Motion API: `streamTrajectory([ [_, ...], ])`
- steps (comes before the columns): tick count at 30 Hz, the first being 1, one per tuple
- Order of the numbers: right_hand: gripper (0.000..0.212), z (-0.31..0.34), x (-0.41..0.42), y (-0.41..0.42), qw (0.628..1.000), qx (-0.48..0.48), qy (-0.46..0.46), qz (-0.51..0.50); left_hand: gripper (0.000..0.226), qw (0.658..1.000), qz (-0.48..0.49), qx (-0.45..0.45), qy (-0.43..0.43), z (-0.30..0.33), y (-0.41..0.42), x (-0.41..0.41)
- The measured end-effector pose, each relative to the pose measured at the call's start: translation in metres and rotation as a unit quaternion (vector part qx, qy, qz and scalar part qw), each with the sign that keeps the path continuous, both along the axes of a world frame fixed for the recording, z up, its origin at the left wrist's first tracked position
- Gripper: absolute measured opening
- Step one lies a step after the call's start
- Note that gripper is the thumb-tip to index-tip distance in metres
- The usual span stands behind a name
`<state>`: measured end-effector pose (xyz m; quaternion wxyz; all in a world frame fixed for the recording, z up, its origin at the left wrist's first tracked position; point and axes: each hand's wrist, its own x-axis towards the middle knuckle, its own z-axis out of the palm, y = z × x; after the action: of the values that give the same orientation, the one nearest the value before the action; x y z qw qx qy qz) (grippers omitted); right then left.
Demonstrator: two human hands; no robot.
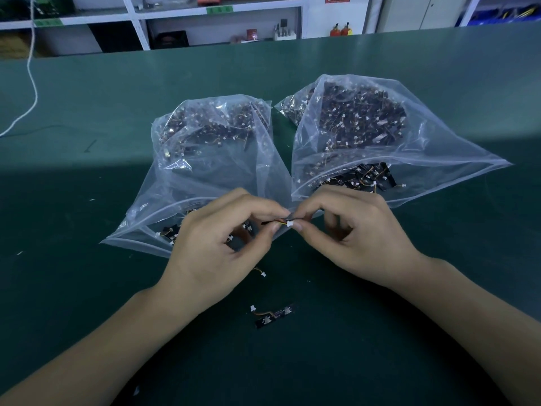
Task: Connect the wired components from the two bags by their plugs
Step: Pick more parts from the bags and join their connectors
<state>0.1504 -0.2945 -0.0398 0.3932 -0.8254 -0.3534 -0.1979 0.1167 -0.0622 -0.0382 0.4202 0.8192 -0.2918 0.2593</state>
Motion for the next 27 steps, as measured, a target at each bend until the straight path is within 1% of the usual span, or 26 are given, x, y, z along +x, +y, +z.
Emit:
streamTrajectory([
  [6, 0.003, -0.0009, -0.0012, -0.0004, 1.000, -0.007, 0.004, -0.003, 0.020, 1.000, -0.002, 0.010, 0.001, 0.0003, -0.0011, 0.0000],
  [10, 0.004, -0.0002, -0.0005, -0.0008, 1.000, -0.010, 0.006, -0.003, 0.020, 1.000, 0.000, 0.003, 0.008, 0.0006, -0.0009, 0.0008],
  [15, 0.009, -0.0006, -0.0006, -0.0001, 1.000, -0.013, 0.008, -0.007, 0.021, 1.000, 0.001, 0.013, 0.000, 0.0003, -0.0005, -0.0007],
  [19, 0.006, -0.0010, -0.0005, -0.0004, 1.000, -0.005, 0.004, -0.004, 0.025, 1.000, 0.005, 0.000, 0.008, 0.0005, -0.0003, 0.0005],
  [23, 0.009, -0.0022, 0.0005, -0.0002, 1.000, -0.005, 0.013, -0.007, 0.023, 1.000, 0.007, 0.016, -0.006, -0.0018, 0.0007, 0.0009],
  [27, 0.007, -0.0019, 0.0017, -0.0015, 1.000, 0.005, 0.021, -0.004, 0.026, 1.000, 0.017, 0.019, -0.017, -0.0027, 0.0008, 0.0005],
])
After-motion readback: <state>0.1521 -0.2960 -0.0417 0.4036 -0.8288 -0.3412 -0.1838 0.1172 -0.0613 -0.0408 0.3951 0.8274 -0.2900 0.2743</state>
